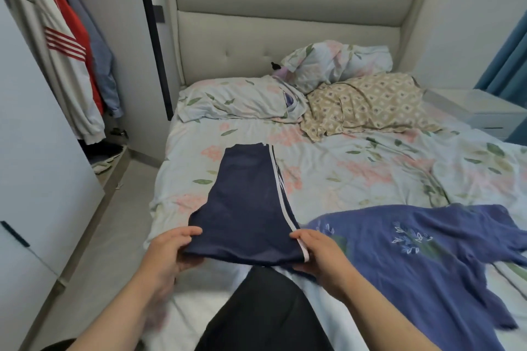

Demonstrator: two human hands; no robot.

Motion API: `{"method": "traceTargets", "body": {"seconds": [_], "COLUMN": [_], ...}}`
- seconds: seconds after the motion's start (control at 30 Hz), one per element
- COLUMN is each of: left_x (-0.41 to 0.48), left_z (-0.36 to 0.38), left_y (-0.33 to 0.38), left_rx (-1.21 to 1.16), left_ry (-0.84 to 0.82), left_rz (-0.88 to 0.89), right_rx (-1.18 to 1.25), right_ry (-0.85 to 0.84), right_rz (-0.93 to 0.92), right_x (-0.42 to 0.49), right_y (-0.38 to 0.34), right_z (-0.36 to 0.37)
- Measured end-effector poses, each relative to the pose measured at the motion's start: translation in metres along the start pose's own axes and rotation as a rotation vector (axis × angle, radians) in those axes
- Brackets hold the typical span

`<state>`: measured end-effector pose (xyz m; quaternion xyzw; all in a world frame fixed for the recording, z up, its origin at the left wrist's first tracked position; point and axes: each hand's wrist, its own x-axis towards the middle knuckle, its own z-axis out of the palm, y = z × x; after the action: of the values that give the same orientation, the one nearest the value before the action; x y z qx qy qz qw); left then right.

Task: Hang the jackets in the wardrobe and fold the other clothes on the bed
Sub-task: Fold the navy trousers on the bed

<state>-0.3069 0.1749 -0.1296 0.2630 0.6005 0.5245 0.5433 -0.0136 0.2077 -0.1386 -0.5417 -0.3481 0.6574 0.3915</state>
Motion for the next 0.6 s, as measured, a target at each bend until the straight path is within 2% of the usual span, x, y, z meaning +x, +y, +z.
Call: {"method": "traceTargets", "body": {"seconds": [0.1,0.17,0.27,0.33,0.47,0.6], "left_x": [-0.032,-0.050,-0.074,-0.085,-0.100,-0.097], "left_z": [-0.010,-0.015,-0.012,-0.012,-0.023,-0.029], "left_y": [0.026,0.038,0.048,0.052,0.054,0.055], "left_rx": [-0.137,-0.052,0.130,0.194,0.236,0.191], "left_ry": [-0.144,-0.172,-0.054,-0.016,-0.069,-0.184], "left_rz": [0.054,0.136,0.315,0.416,0.574,0.542], "right_rx": [0.145,0.016,-0.302,-0.380,-0.356,-0.312], "right_ry": [-0.152,-0.236,-0.141,-0.093,-0.032,-0.130], "right_rz": [-0.023,-0.148,-0.397,-0.496,-0.554,-0.561], "right_x": [-0.034,-0.056,-0.081,-0.090,-0.101,-0.105], "right_y": [-0.016,-0.025,-0.036,-0.039,-0.042,-0.042], "right_z": [-0.006,-0.007,-0.006,-0.006,-0.010,-0.010]}}
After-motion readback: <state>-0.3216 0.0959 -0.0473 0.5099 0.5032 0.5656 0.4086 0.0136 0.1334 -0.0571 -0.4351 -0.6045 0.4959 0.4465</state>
